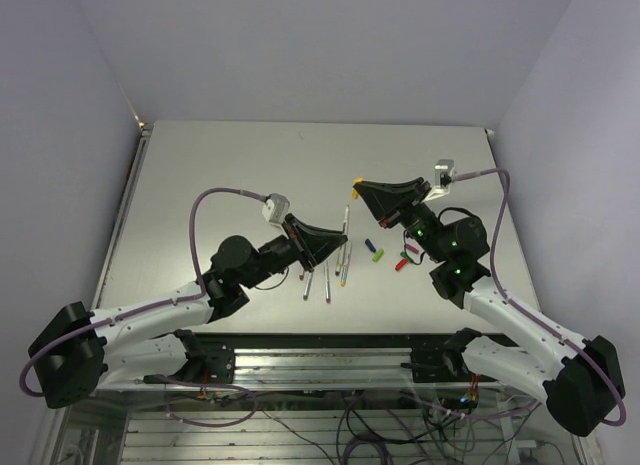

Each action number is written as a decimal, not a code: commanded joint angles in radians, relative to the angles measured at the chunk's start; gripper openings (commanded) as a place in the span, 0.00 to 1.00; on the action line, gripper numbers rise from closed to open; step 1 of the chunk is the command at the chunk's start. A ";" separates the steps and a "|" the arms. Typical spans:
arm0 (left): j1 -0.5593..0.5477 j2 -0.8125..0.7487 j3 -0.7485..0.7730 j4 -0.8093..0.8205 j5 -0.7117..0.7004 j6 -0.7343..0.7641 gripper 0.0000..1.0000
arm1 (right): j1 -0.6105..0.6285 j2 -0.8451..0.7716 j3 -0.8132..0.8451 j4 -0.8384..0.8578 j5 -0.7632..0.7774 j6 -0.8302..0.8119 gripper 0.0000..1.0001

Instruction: Insert the pens into the pen caps

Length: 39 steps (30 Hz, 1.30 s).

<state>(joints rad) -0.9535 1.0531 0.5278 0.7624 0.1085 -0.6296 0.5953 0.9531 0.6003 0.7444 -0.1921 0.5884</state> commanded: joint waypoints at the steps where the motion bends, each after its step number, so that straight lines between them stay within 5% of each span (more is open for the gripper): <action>1: -0.007 0.011 -0.001 0.081 -0.013 -0.017 0.07 | 0.007 0.008 -0.027 0.131 -0.026 0.057 0.00; 39: -0.010 0.022 0.001 0.002 -0.053 -0.017 0.07 | 0.011 0.043 -0.051 0.185 -0.067 0.145 0.00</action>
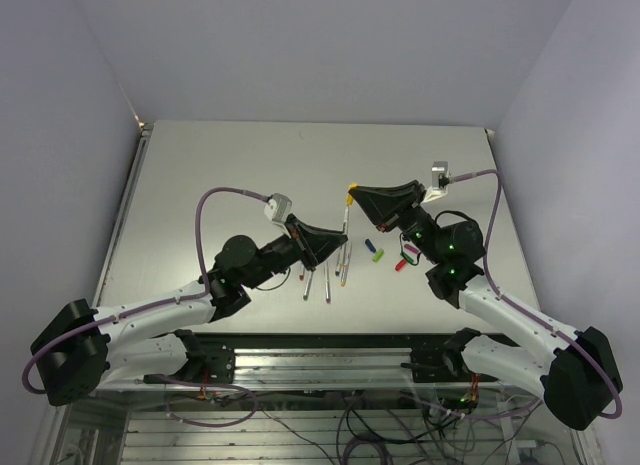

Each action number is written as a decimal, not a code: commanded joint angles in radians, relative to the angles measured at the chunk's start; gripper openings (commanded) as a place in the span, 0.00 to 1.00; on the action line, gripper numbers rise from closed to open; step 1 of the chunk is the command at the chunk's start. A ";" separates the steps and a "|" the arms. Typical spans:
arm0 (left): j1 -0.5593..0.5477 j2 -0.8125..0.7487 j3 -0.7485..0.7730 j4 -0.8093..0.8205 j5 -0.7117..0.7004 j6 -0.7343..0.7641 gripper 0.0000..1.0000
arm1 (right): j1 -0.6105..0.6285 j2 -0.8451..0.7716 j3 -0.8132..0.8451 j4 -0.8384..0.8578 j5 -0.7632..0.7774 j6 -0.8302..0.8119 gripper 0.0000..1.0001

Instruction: Insert the pens into the pen caps

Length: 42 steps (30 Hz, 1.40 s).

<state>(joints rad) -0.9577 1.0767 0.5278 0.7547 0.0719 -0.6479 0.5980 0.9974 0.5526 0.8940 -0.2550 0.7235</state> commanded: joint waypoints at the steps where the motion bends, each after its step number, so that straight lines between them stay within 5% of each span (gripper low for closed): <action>1: -0.006 0.000 0.000 0.012 -0.017 0.001 0.07 | 0.008 -0.002 -0.002 0.032 -0.006 0.010 0.00; 26: -0.008 -0.016 -0.002 0.023 -0.044 0.036 0.07 | 0.017 0.012 -0.034 -0.030 -0.052 0.043 0.00; 42: -0.006 -0.034 0.009 0.129 -0.112 0.077 0.07 | 0.031 0.052 0.010 -0.332 -0.138 0.013 0.00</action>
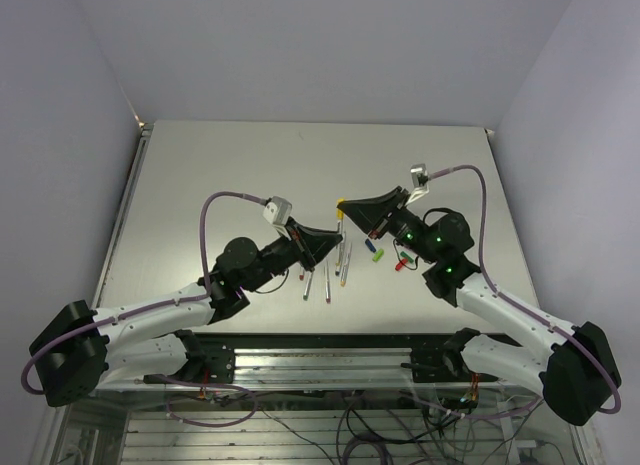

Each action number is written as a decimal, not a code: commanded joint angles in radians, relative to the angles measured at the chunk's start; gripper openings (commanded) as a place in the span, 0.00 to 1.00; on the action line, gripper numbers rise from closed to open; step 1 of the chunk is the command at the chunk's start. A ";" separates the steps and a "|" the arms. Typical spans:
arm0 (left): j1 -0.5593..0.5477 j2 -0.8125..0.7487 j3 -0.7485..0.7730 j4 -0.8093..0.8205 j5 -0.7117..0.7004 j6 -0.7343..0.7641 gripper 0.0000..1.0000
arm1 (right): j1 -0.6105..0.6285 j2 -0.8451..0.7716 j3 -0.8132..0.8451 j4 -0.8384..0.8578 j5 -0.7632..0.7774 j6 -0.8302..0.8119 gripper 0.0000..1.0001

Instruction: Insert the pens into the pen caps

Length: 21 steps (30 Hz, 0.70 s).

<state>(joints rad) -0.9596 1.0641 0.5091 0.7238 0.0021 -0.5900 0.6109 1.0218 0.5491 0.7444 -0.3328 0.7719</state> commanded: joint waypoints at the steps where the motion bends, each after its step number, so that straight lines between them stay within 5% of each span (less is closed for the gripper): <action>1: -0.004 -0.021 0.031 0.165 -0.046 0.020 0.07 | 0.021 0.029 0.015 -0.201 -0.060 -0.044 0.00; 21: -0.004 -0.084 0.056 0.274 -0.178 0.085 0.07 | 0.141 0.029 -0.066 -0.265 0.017 -0.117 0.00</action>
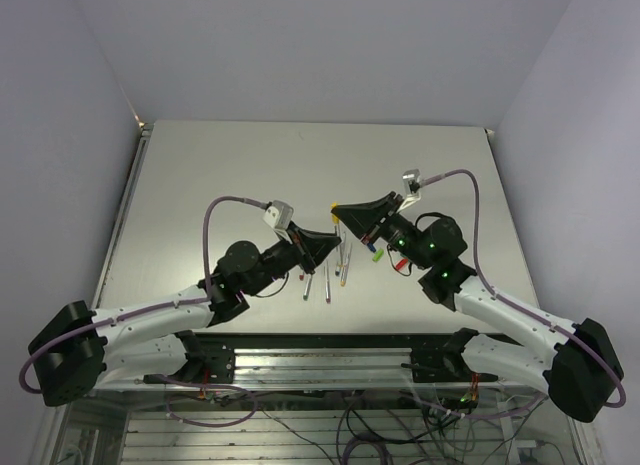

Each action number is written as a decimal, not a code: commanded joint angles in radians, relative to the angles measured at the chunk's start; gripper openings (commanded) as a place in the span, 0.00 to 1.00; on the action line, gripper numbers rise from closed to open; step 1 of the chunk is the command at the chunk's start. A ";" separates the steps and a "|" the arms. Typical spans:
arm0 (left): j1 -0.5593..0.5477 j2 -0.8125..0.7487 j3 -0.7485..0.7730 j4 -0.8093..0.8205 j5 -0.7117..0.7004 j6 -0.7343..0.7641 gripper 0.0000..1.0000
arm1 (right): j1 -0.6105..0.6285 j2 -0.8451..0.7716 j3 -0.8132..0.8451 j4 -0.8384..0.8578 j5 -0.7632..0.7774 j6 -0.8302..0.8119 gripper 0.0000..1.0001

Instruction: Insert the pens into the pen caps

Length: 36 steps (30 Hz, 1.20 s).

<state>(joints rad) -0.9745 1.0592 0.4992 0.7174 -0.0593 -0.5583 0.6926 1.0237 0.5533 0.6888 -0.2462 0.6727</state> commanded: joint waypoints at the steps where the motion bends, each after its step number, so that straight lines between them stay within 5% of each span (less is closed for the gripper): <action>1: 0.011 -0.088 0.067 0.269 -0.125 0.059 0.07 | 0.065 0.025 -0.071 -0.217 -0.062 -0.021 0.00; 14: 0.012 -0.128 0.061 0.125 -0.122 0.077 0.07 | 0.101 0.062 0.026 -0.274 0.046 -0.067 0.00; 21: 0.013 -0.134 0.072 -0.235 -0.092 0.064 0.07 | 0.100 0.074 0.251 -0.378 0.215 -0.139 0.42; 24: 0.012 -0.102 0.071 -0.417 -0.094 0.036 0.07 | 0.100 0.035 0.324 -0.387 0.277 -0.170 0.52; 30: 0.014 -0.111 0.004 -0.451 -0.205 -0.043 0.07 | 0.100 -0.084 0.315 -0.450 0.412 -0.191 0.58; 36: 0.097 -0.029 0.114 -0.613 -0.294 0.001 0.07 | 0.099 -0.167 0.247 -0.655 0.587 -0.146 0.61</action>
<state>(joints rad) -0.9470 0.9726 0.5251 0.2218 -0.2707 -0.5682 0.7914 0.8818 0.8391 0.2218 0.1898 0.5087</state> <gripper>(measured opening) 0.101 0.600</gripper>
